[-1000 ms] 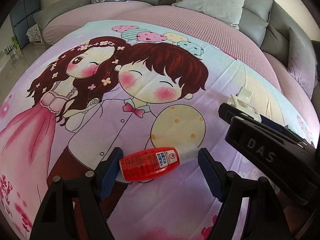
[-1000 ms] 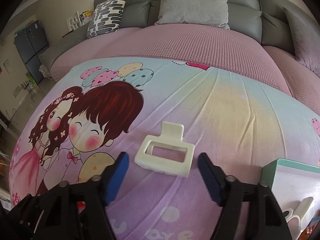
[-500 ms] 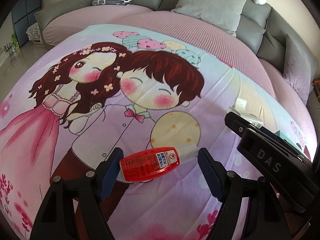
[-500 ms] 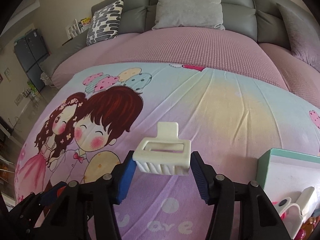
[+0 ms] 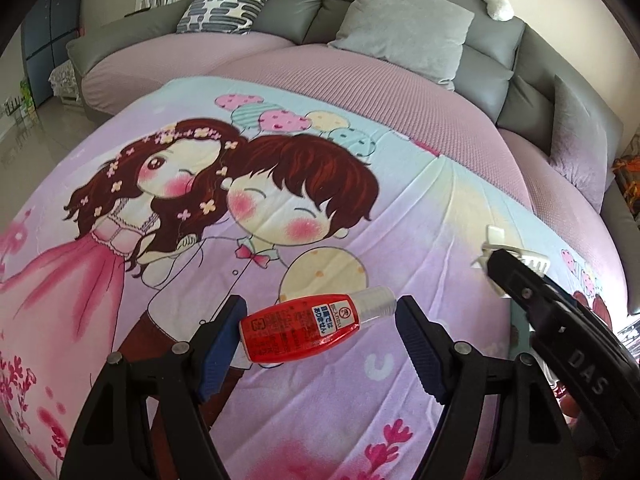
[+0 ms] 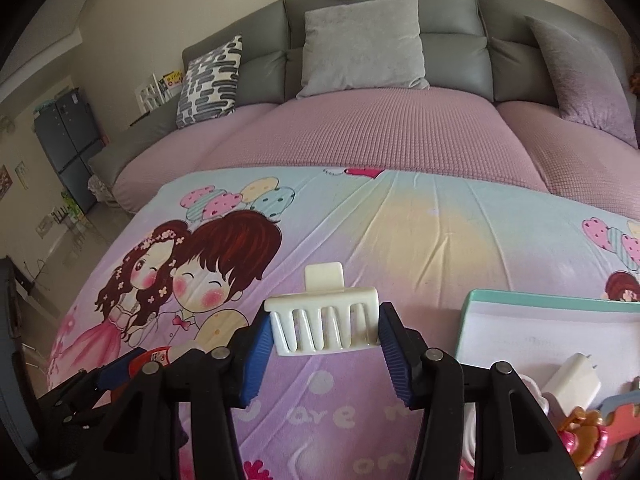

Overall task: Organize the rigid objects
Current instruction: 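Carry the red bottle and white clip into the tray and open both tools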

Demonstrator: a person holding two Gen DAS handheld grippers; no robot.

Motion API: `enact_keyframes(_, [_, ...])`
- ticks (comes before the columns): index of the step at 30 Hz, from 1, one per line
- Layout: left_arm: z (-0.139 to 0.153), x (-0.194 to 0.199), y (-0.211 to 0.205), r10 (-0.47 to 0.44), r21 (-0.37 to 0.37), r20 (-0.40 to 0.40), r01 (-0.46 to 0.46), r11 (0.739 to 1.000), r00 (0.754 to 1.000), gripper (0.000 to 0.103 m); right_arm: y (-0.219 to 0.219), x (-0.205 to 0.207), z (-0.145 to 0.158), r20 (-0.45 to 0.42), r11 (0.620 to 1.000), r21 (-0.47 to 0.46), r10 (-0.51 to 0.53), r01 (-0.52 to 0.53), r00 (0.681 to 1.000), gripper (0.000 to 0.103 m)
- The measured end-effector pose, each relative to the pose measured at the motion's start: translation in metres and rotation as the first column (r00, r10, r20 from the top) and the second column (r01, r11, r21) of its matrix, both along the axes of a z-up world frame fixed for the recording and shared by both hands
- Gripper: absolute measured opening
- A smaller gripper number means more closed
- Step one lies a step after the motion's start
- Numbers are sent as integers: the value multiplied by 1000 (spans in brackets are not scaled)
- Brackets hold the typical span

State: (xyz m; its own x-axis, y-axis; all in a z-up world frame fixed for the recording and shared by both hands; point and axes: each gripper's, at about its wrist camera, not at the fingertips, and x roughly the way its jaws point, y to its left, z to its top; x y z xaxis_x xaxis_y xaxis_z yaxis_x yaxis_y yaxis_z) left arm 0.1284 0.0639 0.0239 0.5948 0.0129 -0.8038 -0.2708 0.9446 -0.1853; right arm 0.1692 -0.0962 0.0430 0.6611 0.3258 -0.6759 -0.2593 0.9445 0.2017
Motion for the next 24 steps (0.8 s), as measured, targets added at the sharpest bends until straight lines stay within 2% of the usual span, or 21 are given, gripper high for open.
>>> enact_keyframes(5, [8, -1, -8, -19, 11, 23, 19, 1000, 1000, 78, -18, -19, 14, 60, 999, -9, -49, 50, 997, 54])
enact_keyframes(12, [20, -2, -30, -69, 31, 55, 68, 997, 996, 78, -57, -48, 24, 96, 988, -9, -154, 155, 984, 54])
enact_keyframes(24, [37, -12, -86, -209, 65, 95, 204, 977, 973, 78, -144, -89, 21, 57, 932, -18, -361, 363, 931, 54])
